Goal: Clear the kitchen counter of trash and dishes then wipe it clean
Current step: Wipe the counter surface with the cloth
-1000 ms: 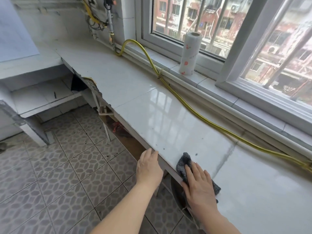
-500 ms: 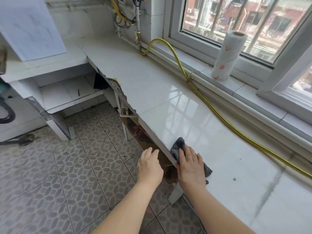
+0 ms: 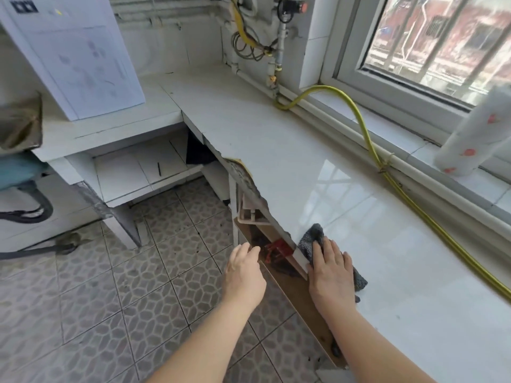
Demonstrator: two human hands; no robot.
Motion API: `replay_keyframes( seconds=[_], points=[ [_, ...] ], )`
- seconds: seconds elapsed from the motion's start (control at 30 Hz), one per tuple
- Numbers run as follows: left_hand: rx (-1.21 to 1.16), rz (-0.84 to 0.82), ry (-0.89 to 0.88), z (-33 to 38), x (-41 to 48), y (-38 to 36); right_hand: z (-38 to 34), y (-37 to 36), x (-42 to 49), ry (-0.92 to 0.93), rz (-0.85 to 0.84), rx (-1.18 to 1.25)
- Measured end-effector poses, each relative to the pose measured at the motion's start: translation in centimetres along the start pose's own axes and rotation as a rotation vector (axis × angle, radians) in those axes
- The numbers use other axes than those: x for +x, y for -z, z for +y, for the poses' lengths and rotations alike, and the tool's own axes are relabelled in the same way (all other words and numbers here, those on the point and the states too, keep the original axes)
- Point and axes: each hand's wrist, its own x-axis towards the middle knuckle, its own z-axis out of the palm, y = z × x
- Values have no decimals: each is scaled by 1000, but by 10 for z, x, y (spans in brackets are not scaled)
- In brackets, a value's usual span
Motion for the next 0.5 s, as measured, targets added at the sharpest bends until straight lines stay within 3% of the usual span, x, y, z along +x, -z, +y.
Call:
replay_keyframes(
  seconds=[0.5],
  points=[
    [-52,21,84,-49,78,60,-91,-3,117,97,-45,27]
  ],
)
